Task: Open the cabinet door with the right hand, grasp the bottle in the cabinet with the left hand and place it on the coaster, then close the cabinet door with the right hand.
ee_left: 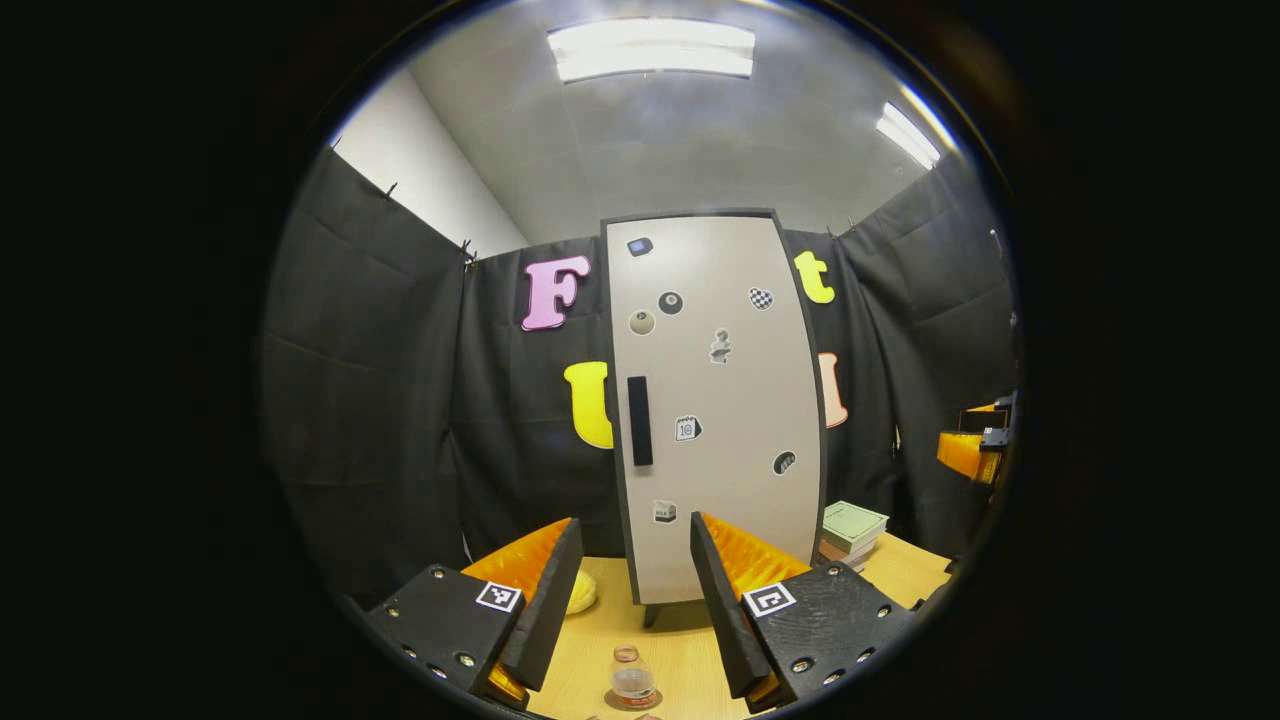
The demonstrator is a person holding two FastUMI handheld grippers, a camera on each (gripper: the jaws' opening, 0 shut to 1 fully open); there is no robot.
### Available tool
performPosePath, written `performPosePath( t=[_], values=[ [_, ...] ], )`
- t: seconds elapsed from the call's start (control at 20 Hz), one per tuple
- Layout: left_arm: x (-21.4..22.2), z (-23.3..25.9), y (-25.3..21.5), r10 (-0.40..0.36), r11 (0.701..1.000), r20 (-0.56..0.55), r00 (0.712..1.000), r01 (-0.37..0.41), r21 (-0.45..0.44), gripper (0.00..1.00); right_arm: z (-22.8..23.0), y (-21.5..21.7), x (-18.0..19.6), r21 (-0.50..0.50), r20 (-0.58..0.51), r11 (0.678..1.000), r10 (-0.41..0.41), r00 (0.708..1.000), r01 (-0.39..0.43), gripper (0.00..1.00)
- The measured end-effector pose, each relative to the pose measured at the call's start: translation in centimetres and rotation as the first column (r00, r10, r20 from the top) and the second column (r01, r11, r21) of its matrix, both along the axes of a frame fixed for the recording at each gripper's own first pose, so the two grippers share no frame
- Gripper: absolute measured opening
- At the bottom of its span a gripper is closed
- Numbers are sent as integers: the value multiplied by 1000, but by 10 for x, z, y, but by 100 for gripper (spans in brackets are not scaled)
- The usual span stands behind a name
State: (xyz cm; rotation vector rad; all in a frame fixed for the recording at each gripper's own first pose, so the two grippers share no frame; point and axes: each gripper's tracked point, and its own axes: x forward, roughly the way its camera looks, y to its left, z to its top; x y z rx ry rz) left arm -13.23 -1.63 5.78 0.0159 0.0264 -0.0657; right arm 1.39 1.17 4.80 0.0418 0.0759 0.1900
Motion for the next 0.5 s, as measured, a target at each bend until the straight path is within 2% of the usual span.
performPosePath(
  t=[0.5],
  values=[
    [-2,0,14,-26,1000,12,1000,26,-7,63,8,11,-12,-16,14,999,-41,999,41,94]
  ],
)
